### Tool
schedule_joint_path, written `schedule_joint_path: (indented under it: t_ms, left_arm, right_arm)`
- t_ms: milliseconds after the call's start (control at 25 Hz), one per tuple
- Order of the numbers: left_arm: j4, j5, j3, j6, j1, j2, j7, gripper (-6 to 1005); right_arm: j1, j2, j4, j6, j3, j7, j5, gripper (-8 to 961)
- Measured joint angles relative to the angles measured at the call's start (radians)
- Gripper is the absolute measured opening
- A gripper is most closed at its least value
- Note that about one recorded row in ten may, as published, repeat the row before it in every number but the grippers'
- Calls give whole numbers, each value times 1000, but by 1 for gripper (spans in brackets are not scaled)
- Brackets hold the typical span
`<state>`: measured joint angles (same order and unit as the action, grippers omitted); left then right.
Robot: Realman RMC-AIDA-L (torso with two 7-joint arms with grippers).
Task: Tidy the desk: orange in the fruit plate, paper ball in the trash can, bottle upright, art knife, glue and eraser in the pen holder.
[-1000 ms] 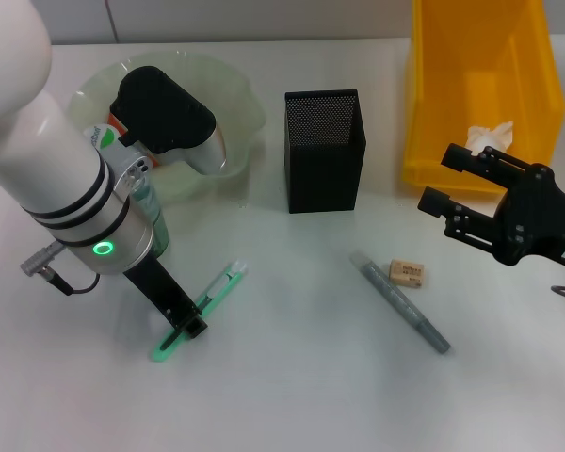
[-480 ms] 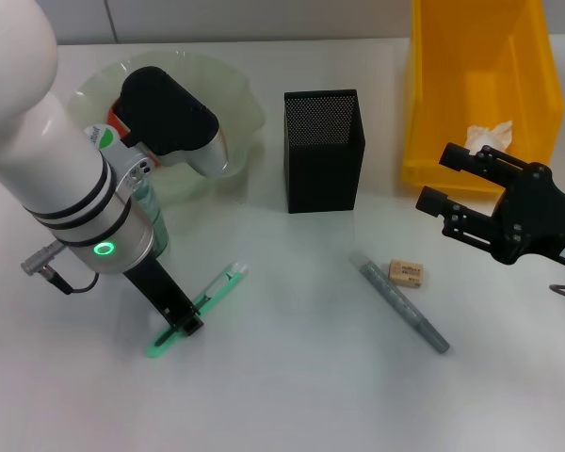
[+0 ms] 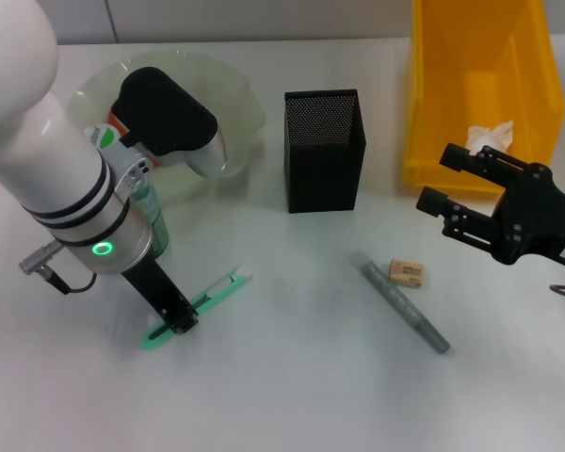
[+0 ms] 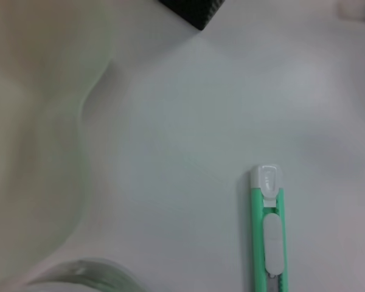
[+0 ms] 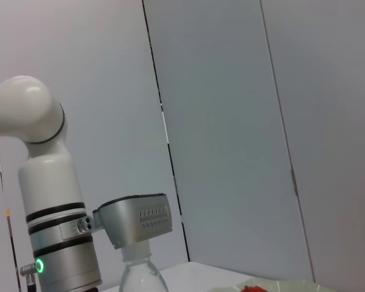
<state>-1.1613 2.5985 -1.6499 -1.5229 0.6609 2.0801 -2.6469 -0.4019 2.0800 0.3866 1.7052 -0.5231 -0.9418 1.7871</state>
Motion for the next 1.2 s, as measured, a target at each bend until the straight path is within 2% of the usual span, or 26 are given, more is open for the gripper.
schedule_joint_path:
  t_ms: [560,920,1200]
  left_arm:
    - [-73,-32,7,5,-11,-1,19,197]
    - [-292,-251,84,2,-92,-6,164,197]
    - [-302,-542,196,32,-129,-7,387,197]
  right_arm:
    - [5,0,0,3,7,0,-1,686]
    - [49,0,0,7,14,0,-79,686]
    - [71,1,-1,7,15,-6,-114,686]
